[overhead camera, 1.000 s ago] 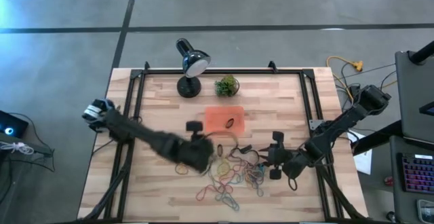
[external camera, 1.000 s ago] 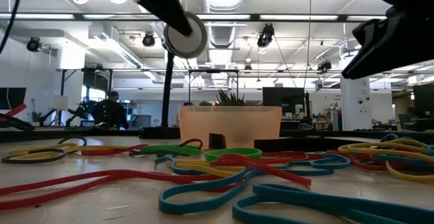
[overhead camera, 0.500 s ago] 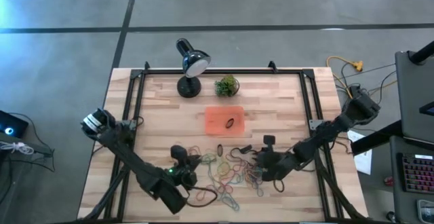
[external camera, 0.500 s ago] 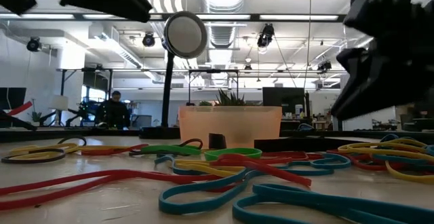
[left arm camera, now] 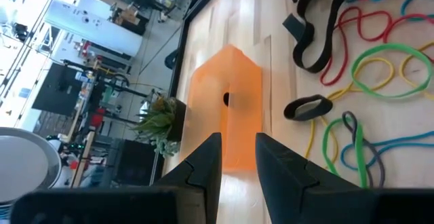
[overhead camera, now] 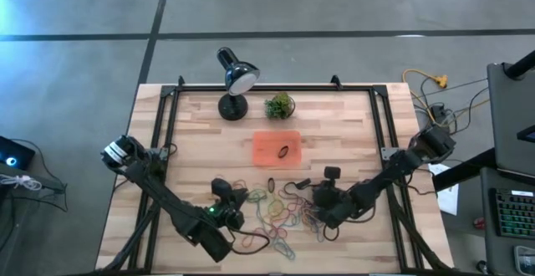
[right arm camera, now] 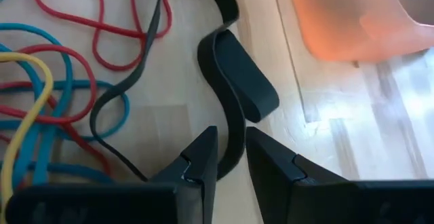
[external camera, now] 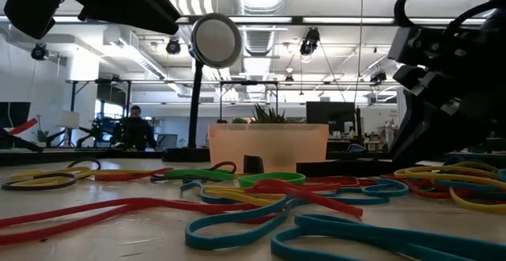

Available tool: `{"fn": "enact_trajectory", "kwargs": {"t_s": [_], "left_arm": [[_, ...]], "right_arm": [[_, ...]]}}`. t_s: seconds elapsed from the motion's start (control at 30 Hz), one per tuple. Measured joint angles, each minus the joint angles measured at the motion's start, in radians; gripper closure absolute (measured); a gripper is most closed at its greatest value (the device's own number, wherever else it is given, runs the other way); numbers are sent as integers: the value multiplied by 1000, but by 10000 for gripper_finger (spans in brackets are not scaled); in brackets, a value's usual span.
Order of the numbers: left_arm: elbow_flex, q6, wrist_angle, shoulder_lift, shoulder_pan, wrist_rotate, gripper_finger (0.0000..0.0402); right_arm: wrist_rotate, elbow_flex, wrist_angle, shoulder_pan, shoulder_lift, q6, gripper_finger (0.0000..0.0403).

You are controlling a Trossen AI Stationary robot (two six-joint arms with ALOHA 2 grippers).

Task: Pick and place rubber bands into bin
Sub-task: Put the black rubber band into the orange bin

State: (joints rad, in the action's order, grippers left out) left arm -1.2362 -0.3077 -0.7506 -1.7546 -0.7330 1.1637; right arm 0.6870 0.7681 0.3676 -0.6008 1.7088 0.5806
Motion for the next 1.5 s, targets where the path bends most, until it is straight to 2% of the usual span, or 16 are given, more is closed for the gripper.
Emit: {"fn": "enact_trajectory", "kwargs": {"t_s": [0.23,0.4,0.57,0.83,1.5], "left_arm": [[0,8,0,0,0,0,326],[0,13,2,1,1,7,326],[0,120,11,3,3,59,326],[0,78,14,3,6,69,326],[0,79,21,2,6,58,327]], "right_arm": [[-108,0,-5,66,6,18,330],[-111,4,-3,86,-7,20,330],[-111,10,1,83,-47,8,330],[-112,8,77,95,-64,20,330],[-121,-6,79,112,-29,54,330]]}}
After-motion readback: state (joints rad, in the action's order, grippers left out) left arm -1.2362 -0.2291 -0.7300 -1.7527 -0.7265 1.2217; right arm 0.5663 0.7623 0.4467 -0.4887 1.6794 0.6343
